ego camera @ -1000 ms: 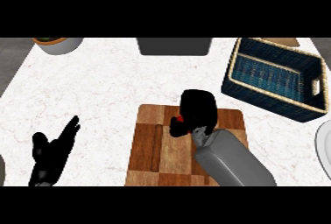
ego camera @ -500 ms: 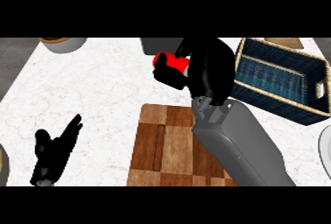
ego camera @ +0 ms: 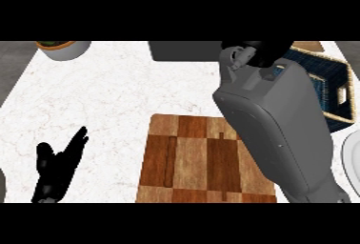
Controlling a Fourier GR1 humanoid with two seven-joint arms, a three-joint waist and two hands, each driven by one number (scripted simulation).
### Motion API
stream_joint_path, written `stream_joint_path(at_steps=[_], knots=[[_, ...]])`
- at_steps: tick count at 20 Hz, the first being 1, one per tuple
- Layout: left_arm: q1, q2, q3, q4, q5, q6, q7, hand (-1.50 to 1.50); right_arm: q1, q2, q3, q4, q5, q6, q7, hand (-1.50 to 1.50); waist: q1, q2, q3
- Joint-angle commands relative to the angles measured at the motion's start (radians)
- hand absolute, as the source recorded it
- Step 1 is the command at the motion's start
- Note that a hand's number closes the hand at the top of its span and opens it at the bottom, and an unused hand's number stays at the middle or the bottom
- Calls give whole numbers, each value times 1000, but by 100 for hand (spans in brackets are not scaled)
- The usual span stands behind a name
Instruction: Pick the can from the cutting board and place it in the basket
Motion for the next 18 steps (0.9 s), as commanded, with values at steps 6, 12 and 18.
stream_joint_path(at_steps=[6, 12, 18], knots=[[51, -13, 0, 71, 1, -28, -14, 0, -165, -88, -212, 88, 36, 107, 105, 150, -8, 9, -9], [43, -39, -14, 85, -39, 4, -11, 0, -173, -151, -307, 166, 9, 123, 15, 150, -6, 12, -9], [22, -29, 2, 55, -23, -18, 30, 0, -92, -221, -380, 267, -30, 69, -132, 150, -2, 15, -8]])
